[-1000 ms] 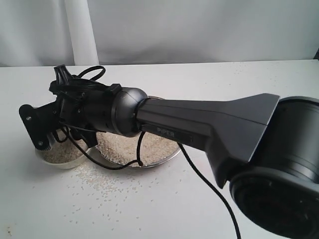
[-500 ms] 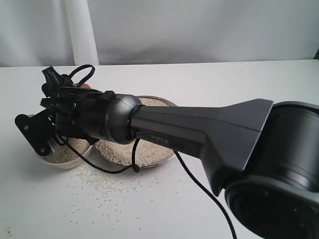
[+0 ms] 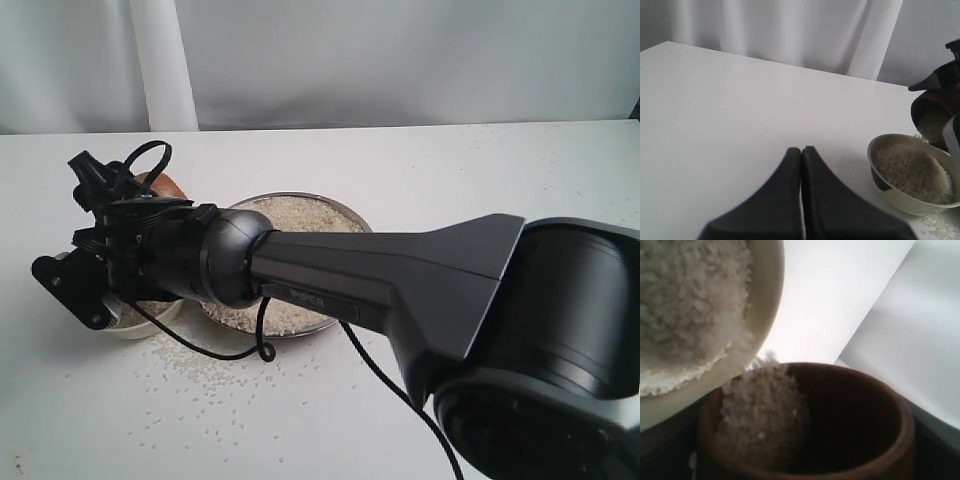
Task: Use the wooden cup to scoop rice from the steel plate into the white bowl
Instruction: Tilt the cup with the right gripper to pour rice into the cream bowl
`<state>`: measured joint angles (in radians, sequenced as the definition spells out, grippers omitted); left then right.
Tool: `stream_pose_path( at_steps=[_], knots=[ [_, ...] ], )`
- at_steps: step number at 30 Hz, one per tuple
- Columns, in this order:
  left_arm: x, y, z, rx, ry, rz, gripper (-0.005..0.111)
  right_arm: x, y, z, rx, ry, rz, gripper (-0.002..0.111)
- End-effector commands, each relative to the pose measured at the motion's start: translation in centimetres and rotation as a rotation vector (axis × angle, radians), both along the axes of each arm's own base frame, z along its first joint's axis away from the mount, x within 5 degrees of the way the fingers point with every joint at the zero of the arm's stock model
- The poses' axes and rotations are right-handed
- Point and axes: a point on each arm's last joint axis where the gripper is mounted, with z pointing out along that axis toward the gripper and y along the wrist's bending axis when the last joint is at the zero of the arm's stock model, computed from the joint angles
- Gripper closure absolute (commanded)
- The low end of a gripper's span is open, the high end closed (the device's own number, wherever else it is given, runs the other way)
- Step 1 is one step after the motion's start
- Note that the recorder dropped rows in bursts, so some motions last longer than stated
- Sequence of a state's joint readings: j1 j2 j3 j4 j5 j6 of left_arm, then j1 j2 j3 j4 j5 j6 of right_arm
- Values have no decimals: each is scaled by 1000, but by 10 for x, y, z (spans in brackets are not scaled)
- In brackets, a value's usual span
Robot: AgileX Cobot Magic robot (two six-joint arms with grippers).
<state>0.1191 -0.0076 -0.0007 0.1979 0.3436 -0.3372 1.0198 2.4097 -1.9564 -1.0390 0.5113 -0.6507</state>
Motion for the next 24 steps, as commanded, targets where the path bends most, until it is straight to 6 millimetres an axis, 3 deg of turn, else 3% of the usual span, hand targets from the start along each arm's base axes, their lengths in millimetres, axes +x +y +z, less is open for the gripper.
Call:
stream_pose_path(
  at_steps=[1, 24],
  knots=[
    [1, 0, 0, -7, 1, -2, 107, -1, 2, 8, -5, -37, 19, 108],
    [1, 0, 0, -7, 1, -2, 107, -1, 2, 9, -119, -106, 94, 108]
  ],
)
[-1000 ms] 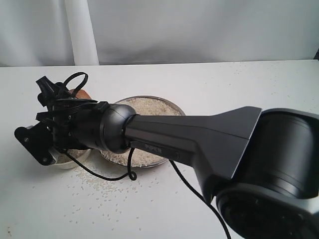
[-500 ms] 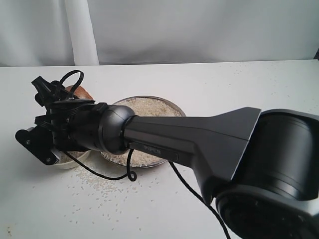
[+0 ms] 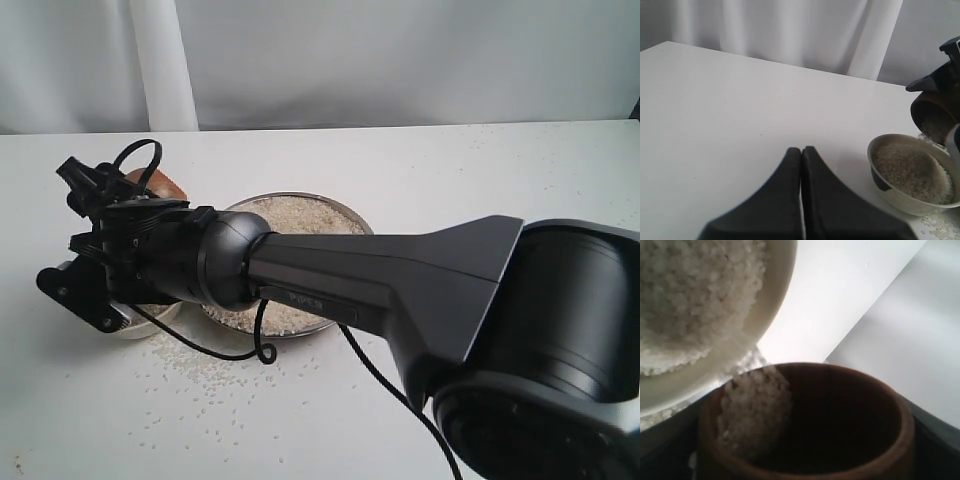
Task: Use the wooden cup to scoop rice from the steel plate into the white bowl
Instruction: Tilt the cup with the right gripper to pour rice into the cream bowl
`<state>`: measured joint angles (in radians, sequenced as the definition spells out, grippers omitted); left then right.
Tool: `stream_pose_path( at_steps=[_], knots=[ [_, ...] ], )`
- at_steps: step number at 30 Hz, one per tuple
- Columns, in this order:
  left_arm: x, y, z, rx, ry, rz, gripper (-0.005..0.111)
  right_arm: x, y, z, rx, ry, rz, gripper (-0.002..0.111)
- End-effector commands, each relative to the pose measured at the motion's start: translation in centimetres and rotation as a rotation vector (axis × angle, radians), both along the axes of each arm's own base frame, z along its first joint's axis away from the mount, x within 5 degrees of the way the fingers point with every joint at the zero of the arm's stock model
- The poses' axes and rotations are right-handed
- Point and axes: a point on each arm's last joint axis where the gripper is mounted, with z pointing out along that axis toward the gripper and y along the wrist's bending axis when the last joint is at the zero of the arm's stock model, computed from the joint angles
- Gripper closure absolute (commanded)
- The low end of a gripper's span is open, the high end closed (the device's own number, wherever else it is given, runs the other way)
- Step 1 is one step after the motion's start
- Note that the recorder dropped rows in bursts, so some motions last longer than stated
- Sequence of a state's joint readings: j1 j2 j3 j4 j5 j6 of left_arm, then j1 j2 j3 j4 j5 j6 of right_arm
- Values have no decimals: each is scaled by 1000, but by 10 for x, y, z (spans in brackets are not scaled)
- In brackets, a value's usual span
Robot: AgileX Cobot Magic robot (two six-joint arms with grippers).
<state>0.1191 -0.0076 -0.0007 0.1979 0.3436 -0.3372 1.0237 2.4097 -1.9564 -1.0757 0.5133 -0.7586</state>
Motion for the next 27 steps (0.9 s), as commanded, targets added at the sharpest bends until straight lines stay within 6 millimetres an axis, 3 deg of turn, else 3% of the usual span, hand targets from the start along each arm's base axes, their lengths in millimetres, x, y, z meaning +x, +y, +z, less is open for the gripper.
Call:
stream_pose_path(
  at_steps=[1, 27],
  knots=[
    [1, 0, 0, -7, 1, -2, 107, 0, 1, 8, -22, -38, 23, 108],
    [1, 0, 0, -7, 1, -2, 107, -3, 7, 14, -136, -193, 130, 108]
  ],
)
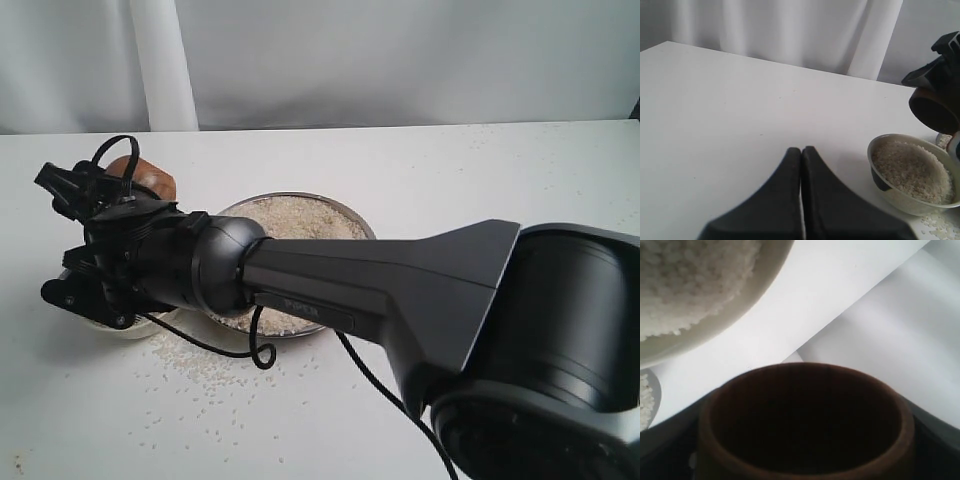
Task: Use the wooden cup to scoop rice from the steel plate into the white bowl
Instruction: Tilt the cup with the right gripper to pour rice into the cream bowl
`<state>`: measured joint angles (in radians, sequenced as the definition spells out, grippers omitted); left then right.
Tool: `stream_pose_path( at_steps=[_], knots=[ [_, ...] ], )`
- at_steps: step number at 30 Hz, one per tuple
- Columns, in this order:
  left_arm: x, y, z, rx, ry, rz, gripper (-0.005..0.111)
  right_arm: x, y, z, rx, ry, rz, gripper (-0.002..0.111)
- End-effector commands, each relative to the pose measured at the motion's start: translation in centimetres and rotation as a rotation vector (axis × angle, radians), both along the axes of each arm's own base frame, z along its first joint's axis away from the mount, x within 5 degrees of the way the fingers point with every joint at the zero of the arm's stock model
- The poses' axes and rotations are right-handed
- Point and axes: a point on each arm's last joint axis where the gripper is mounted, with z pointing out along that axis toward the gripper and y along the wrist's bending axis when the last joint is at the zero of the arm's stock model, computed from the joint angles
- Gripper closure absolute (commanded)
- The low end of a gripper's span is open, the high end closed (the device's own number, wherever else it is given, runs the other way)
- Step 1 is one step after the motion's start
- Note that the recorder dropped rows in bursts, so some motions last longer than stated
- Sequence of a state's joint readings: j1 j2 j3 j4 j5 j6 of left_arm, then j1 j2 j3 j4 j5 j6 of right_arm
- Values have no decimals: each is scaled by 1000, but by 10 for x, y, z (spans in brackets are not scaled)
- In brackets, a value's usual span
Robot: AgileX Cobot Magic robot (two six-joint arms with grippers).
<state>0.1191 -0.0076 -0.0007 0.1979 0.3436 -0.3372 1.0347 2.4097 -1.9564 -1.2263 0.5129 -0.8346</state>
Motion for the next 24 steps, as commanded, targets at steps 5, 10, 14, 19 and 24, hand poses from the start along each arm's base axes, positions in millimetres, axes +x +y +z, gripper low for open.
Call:
stream_pose_path(
  at_steps=[5, 10, 14, 19, 24],
  knots=[
    [1, 0, 0, -7, 1, -2, 107, -2, 3, 10, -44, -80, 36, 108],
    [1, 0, 0, -7, 1, -2, 107, -4, 5, 13, -68, -126, 69, 108],
    [1, 0, 0, -7, 1, -2, 107, -3, 5, 11, -70, -123, 65, 108],
    [1, 0, 0, -7, 1, -2, 107, -3, 5, 10, -10, -82, 25, 108],
    [1, 0, 0, -7, 1, -2, 107, -3, 4, 9, 164, 13, -76, 108]
  ],
)
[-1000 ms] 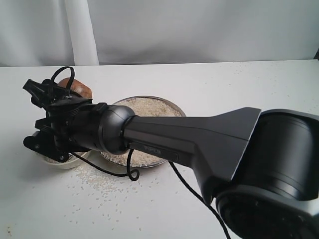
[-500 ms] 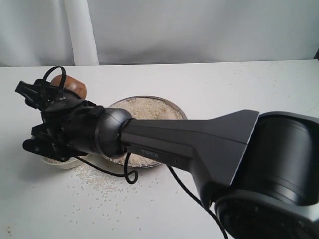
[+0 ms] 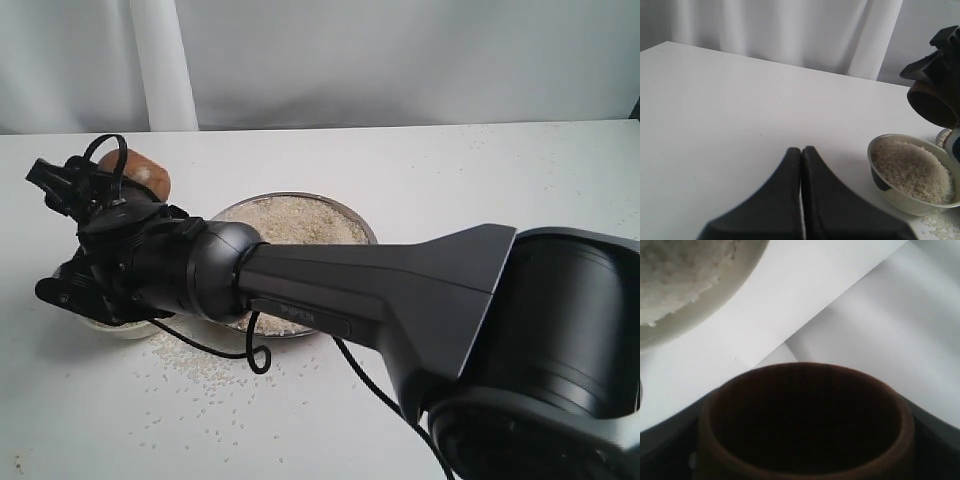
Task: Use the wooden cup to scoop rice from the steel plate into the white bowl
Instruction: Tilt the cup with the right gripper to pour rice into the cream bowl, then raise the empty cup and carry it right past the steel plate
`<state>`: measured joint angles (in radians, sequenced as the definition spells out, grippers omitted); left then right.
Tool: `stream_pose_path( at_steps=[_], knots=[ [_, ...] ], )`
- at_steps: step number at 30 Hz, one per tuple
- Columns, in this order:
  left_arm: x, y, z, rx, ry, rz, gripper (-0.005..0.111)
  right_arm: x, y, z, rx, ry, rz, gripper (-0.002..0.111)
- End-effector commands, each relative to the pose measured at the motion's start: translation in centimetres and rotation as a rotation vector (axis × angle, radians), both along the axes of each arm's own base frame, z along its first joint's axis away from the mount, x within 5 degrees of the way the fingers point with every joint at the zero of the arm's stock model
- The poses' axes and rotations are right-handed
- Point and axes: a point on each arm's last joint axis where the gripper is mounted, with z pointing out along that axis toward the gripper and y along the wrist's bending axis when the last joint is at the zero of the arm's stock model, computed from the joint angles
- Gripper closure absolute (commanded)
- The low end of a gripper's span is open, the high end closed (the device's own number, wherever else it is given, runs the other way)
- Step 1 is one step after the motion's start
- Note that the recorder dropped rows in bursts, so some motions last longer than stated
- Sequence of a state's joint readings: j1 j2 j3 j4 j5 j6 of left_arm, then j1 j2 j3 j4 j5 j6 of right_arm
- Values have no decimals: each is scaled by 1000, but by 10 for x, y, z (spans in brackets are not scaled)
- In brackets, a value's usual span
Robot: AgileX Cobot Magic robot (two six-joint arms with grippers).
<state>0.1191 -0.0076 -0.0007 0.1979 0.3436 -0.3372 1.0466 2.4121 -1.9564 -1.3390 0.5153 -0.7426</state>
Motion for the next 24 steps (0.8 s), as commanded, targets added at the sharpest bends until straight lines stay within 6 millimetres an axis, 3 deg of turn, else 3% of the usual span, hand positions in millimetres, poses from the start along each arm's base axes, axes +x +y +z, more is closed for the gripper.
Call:
stream_pose_path(
  at_steps=[1, 9, 16, 19, 24],
  knots=[
    [1, 0, 0, -7, 1, -2, 107, 0, 0, 6, 201, 93, -112, 108],
    [1, 0, 0, -7, 1, -2, 107, 0, -4, 8, 671, 358, -399, 108],
    [1, 0, 0, -7, 1, -2, 107, 0, -8, 10, 889, 480, -557, 108],
    [1, 0, 0, -7, 1, -2, 107, -2, -10, 23, 1076, 565, -638, 108],
    [1, 0, 0, -7, 1, -2, 107, -9, -22, 41, 1187, 632, -682, 108]
  ],
)
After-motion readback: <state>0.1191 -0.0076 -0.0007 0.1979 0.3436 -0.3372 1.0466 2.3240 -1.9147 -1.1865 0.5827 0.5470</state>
